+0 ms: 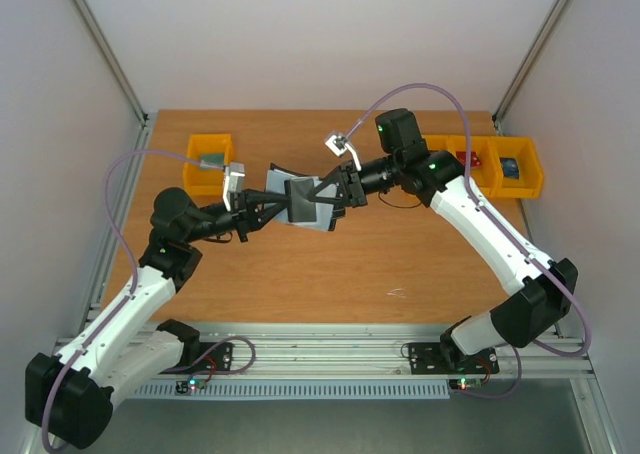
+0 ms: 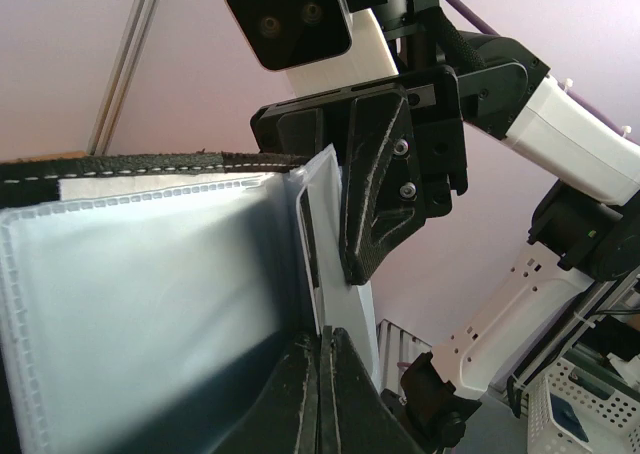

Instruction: Take the credit cards out of the card holder

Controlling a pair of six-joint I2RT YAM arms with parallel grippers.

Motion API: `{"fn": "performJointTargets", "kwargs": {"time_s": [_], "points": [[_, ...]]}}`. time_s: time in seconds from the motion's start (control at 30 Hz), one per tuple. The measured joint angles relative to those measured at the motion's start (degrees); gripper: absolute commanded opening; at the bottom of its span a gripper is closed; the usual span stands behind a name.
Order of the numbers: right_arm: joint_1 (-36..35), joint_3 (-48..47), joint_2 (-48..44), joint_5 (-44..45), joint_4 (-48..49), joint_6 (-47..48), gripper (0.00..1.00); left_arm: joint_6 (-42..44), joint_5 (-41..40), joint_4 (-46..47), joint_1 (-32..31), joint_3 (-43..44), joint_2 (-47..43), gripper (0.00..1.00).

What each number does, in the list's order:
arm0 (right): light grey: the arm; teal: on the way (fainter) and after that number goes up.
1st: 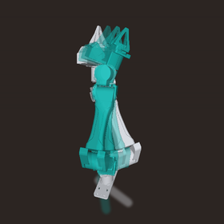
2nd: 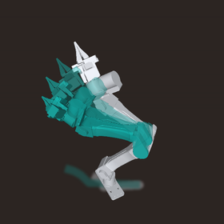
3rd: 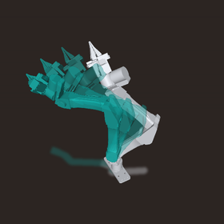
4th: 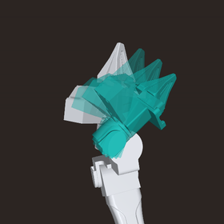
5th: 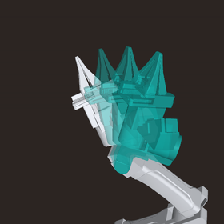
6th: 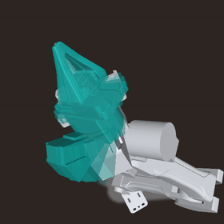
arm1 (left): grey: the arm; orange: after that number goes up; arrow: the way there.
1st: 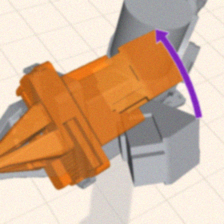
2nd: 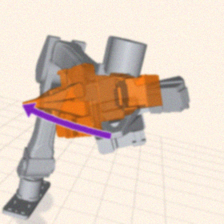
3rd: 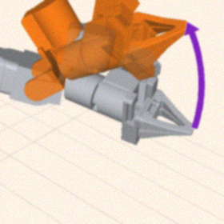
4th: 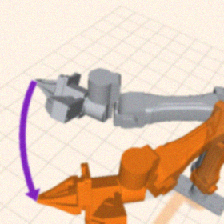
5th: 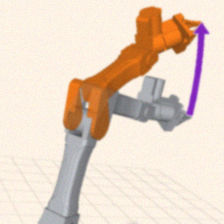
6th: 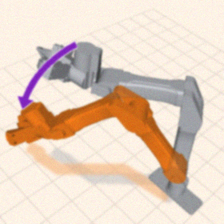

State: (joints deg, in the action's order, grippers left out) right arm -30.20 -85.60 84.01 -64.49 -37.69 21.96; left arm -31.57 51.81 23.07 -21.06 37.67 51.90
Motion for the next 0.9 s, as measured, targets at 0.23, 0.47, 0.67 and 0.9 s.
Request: {"fn": "performJointTargets", "kwargs": {"time_s": [0.23,0.47,0.67,0.9], "points": [[1.8,0.7,0.2,-1.3,0.8,-1.6,0.11,0.5,0.1,0.2,2.1,-0.6,-0.4,0.00],[3.8,0.8,0.2,-2.3,0.8,-3.0,0.01,0.1,-1.3,0.4,3.2,-0.9,-0.6,0.00],[5.4,1.4,0.2,-0.8,-0.5,-2.9,0.01,1.9,-3.7,-2.1,4.9,-0.9,-1.8,0.00],[9.1,5.9,4.3,1.4,-2.8,-4.9,0.01,14.3,-11.1,-8.3,7.4,-0.9,-3.5,0.00]]}}
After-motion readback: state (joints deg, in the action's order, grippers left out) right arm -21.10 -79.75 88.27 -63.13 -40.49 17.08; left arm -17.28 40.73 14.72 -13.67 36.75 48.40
